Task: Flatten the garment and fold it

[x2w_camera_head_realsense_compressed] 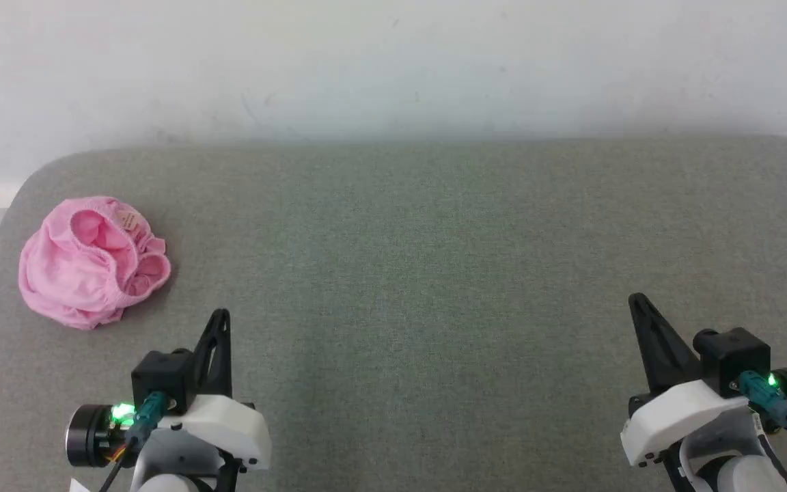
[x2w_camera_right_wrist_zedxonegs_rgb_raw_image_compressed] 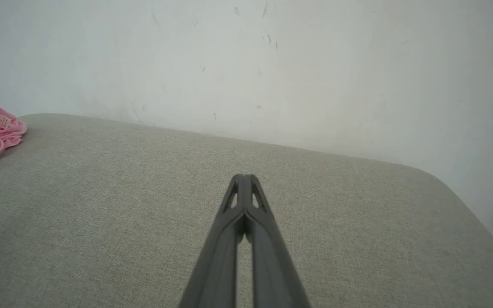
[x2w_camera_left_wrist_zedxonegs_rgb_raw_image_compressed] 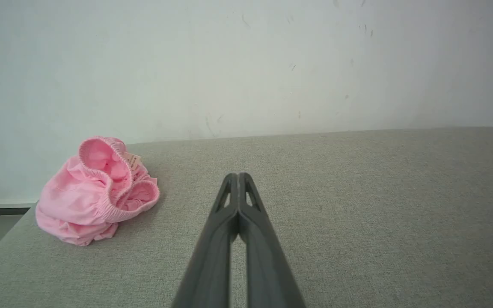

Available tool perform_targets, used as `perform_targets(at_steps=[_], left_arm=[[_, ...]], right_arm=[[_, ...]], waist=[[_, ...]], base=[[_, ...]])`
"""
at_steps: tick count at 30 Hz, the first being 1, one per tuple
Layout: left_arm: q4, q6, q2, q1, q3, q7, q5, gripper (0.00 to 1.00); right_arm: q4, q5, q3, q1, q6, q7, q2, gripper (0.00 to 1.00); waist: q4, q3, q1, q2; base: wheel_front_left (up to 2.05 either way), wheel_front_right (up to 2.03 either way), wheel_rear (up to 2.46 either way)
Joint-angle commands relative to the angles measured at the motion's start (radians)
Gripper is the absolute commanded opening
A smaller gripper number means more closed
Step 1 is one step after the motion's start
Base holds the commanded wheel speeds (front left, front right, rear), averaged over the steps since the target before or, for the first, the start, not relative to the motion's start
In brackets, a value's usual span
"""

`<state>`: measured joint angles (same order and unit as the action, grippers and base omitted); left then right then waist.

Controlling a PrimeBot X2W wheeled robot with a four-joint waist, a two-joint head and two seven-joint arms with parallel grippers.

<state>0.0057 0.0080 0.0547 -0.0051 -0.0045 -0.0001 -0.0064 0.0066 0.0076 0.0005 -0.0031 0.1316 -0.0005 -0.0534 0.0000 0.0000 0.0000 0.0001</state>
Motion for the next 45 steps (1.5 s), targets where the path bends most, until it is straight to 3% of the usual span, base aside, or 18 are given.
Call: perform_targets(at_steps=[1,31,32,45], left_arm=[[-0.006,-0.008,-0.005,0.005,0.005,0.000,0.006,0.00],[-0.006,-0.008,-0.005,0.005,0.005,0.000,0.006,0.00],[0.000,0.000,0.000,0.000,0.000,0.000,0.000,1.00],[0.012,0.012,0.000,0.003,-0.018,-0.022,-0.021,1.00]], right_arm=[[-0.007,-0.008,0.000,0.003,-0.001,0.000,0.003,0.00],[-0.007,-0.008,0.000,0.003,-0.001,0.000,0.003,0.00],[0.000,0.000,0.000,0.000,0.000,0.000,0.000,1.00],[0.016,0.027,-0.004,0.005,0.000,-0.021,0.000,1.00]], waist=[[0.000,0.000,0.0000,-0.0001],[0.000,0.000,0.0000,-0.0001],[0.000,0.000,0.0000,-0.0001],[0.001,0.000,0.0000,-0.0001]], base=[[0.00,0.00,0.00],[0.00,0.00,0.00],[0.00,0.00,0.00],[0.00,0.00,0.00]])
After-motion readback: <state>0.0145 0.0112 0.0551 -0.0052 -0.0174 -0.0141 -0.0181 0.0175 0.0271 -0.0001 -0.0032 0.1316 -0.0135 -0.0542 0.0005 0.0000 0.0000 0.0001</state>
